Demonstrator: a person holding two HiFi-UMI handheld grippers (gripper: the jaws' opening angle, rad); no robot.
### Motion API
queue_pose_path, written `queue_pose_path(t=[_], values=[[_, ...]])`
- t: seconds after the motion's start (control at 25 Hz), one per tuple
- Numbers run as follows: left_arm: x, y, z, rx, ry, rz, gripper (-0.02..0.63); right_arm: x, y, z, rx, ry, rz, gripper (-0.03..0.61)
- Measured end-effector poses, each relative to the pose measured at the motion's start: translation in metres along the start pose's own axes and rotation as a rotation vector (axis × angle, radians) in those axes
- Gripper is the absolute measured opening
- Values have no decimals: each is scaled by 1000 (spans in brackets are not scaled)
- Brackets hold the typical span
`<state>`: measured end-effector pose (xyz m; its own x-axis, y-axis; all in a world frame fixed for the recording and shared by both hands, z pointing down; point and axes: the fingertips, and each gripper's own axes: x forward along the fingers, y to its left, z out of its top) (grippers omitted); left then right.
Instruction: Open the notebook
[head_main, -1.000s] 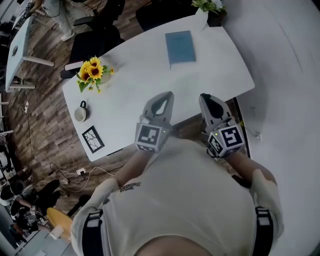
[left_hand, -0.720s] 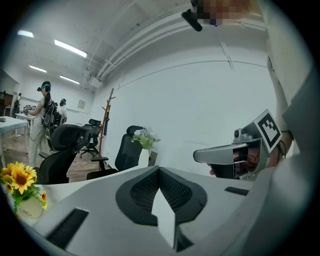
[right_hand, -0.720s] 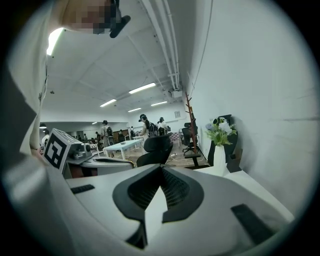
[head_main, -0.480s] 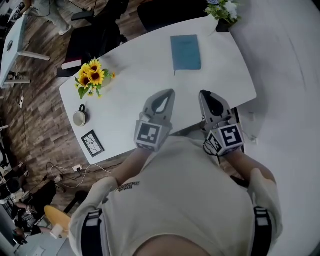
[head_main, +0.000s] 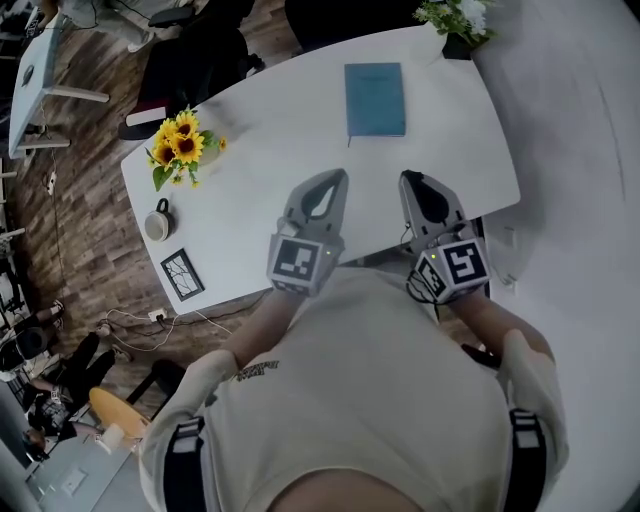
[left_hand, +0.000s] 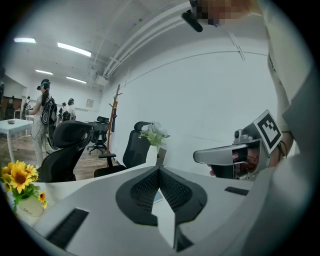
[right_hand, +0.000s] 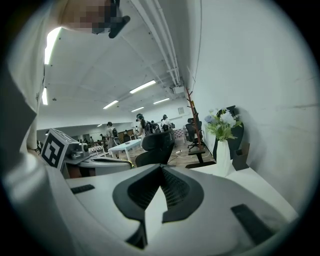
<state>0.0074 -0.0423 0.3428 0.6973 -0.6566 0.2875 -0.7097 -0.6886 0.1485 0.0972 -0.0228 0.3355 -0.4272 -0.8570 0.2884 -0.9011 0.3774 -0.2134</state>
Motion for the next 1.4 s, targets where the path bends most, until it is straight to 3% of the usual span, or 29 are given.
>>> queue_pose_path(t=[0.52,0.64,0.84,1.08,1.4], values=[[69,23,-15,-45,61,1,8,42,-76,-19,49,90,-46,5],[90,36,-24,-51,89,6,8,66,-92,-29,40,135,-42,66],[141,67,-64,-87,154,16,8,118,-126,-73,40,219,-52,71],[160,60,-89,-105,211,0,8,121,-135,-111,74,315,-75,103],[193,76,-151,-169,348,-14,8,148,-163,-168,151,428,-98,138]])
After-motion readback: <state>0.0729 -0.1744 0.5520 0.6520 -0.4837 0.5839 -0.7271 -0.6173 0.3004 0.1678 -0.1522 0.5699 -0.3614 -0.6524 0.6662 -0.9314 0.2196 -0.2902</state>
